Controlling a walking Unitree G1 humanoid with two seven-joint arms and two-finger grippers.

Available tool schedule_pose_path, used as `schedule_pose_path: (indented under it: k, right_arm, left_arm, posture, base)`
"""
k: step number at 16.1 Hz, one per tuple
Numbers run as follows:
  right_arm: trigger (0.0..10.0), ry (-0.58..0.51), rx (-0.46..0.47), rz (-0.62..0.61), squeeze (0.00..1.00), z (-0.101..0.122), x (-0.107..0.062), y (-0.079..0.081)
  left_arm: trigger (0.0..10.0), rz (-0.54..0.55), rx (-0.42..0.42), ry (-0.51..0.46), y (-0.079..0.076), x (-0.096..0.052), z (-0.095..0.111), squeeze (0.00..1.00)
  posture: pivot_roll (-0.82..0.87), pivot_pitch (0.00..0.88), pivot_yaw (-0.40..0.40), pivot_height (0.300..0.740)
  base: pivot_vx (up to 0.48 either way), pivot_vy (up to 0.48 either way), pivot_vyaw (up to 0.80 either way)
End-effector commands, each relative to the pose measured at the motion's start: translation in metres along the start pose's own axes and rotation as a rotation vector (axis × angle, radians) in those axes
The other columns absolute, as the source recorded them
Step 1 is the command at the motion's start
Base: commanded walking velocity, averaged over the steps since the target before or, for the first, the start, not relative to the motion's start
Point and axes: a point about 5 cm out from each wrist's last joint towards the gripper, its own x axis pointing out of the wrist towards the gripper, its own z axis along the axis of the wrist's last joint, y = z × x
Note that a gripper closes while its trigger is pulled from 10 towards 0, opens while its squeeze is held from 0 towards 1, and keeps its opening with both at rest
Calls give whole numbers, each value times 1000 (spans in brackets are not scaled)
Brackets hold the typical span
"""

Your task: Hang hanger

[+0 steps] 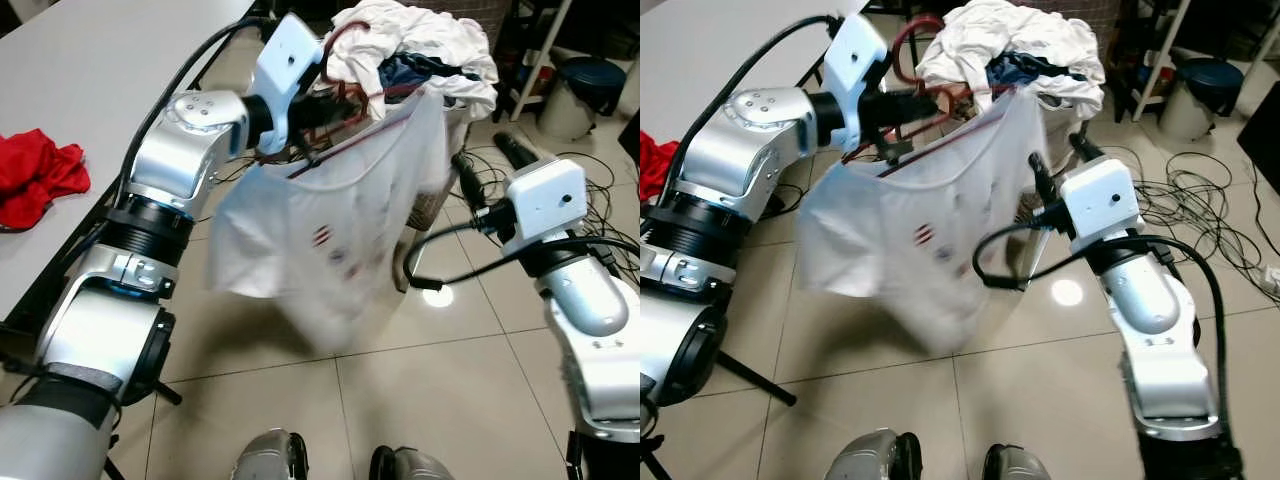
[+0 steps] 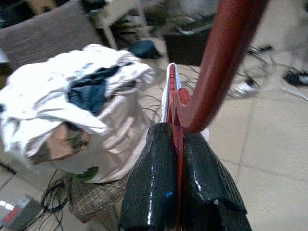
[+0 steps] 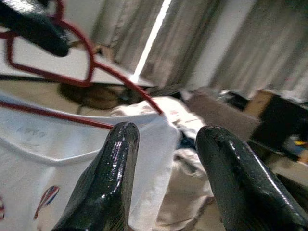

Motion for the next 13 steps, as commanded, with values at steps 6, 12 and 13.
schedule_pose_path:
  k: [6, 12, 13]
  right_arm:
    - [10000, 66, 94, -154, 0, -4, 19, 0]
    - [10000, 73, 150, -280, 0, -12, 49, -10]
    - [10000, 83, 135, -312, 0, -14, 51, -14]
  left_arm:
    - [10000, 8, -33, -59, 6, -6, 12, 0]
    - [10000, -109, -49, -74, -13, -7, 15, 0]
    - [10000, -118, -51, -75, -14, -7, 16, 0]
  posture:
    - [-113, 52, 75, 740]
    - [-97, 54, 70, 740]
    - [-95, 55, 68, 740]
  base:
    - [0, 0, 0]
    - [0, 0, 0]
    - [0, 0, 0]
